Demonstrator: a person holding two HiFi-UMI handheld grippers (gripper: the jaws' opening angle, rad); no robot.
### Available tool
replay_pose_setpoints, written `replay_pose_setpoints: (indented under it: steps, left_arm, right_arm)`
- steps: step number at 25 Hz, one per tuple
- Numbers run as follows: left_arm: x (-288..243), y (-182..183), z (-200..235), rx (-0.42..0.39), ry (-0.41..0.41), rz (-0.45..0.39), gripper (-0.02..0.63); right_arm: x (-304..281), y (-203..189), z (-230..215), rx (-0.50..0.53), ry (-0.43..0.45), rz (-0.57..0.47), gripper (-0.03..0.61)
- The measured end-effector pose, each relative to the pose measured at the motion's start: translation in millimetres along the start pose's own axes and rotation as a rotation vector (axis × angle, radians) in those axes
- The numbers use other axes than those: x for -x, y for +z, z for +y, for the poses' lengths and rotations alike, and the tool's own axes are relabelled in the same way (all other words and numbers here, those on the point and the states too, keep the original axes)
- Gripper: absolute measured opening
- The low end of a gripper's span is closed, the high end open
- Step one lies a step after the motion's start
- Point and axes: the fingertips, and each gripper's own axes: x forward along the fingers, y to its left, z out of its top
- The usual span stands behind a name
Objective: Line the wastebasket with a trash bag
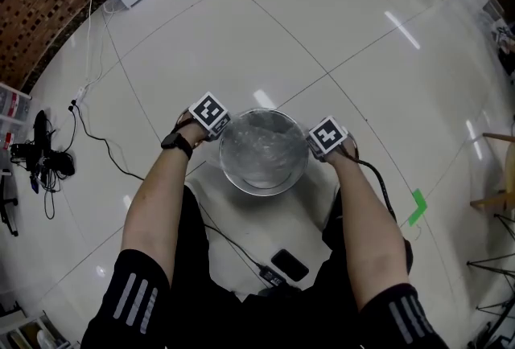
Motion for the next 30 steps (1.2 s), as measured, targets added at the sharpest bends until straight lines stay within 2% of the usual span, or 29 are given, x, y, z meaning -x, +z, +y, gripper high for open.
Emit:
replay_pose_setpoints:
  steps: [2, 4, 7, 10, 14, 17, 20, 25, 27, 30]
  left_arm:
    - [-3.9, -4.3, -6.4, 0.017, -0.039, 0.002, 0.058]
    - [1.0, 1.5, -1.5, -0.001, -0.024, -0.036, 0.091]
    - [17.8, 10.7, 4.8, -0.015, 0.004, -0.075, 0.126]
    - [35.4, 13.1, 8.0, -0.028, 0.032, -0.078, 0.141]
    - [69.1, 17.6, 12.8, 0.0, 0.077, -0.168, 0.15]
    - [91.3, 8.8, 4.1, 0.006, 0.085, -0.189, 0.153]
    - [104.7, -7.4, -23.3, -0.072, 0.052, -0.15, 0.153]
    - [117.4, -39.7, -81.3, -0.213, -0.023, -0.084, 0.153]
    - [118.7, -49.6, -99.5, -0.257, -0.031, -0.062, 0.153]
    - [117.9, -60.6, -119.6, -0.342, -0.021, -0.03, 0.157]
  right_arm:
    - [1.1, -0.7, -0.1, -0.002, -0.001, 0.001, 0.009]
    - [9.1, 5.7, -3.7, -0.007, -0.021, -0.025, 0.014]
    - [28.3, 11.3, -9.4, -0.018, -0.046, -0.043, 0.114]
    - [54.6, 16.3, -13.5, 0.019, -0.063, -0.052, 0.118]
    - [102.9, 38.1, -13.5, 0.061, -0.095, -0.152, 0.124]
    - [126.2, 40.1, -0.6, 0.139, -0.088, -0.16, 0.126]
    - [138.4, 26.0, 17.4, 0.238, -0.06, -0.117, 0.127]
    - [134.0, 5.9, 56.4, 0.325, 0.076, -0.126, 0.127]
    - [126.0, -6.5, 64.2, 0.376, 0.089, -0.078, 0.13]
    - [115.1, -19.4, 77.3, 0.507, 0.089, -0.014, 0.133]
